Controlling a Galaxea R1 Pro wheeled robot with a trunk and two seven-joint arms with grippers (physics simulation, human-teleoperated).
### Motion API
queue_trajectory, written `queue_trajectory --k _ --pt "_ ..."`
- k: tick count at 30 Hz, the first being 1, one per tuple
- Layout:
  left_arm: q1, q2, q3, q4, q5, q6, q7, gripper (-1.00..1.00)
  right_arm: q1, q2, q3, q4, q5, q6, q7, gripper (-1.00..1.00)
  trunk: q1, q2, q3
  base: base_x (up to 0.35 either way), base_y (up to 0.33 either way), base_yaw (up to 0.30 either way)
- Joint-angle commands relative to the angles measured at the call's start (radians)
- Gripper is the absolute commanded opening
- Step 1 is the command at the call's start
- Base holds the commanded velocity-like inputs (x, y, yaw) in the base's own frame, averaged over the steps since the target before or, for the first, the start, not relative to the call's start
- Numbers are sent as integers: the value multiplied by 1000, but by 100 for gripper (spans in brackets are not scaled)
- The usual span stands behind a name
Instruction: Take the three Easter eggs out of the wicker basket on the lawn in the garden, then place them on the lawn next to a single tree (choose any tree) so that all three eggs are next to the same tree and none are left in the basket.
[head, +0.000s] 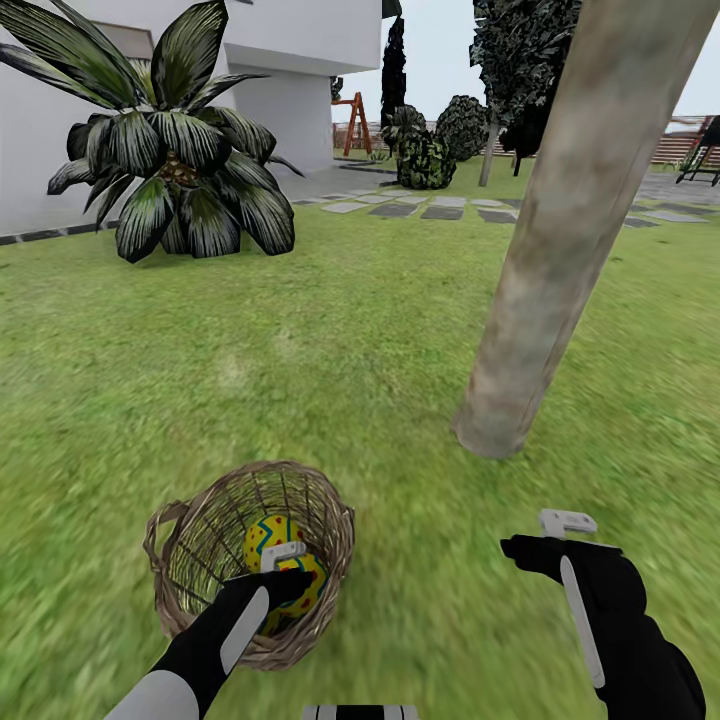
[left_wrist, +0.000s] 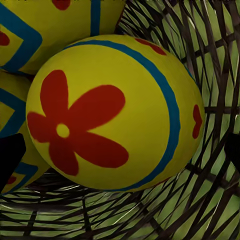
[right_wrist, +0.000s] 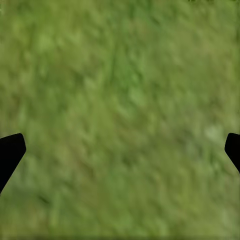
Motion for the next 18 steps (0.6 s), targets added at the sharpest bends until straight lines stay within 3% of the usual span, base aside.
queue_trajectory --k 1,18 --pt "0 1 -4 -2 11 3 9 100 -1 0 0 -1 9 5 5 100 0 0 -1 7 5 0" --pt "0 2 -4 -1 11 3 12 100 0 0 1 -1 9 5 5 100 0 0 -1 32 8 0"
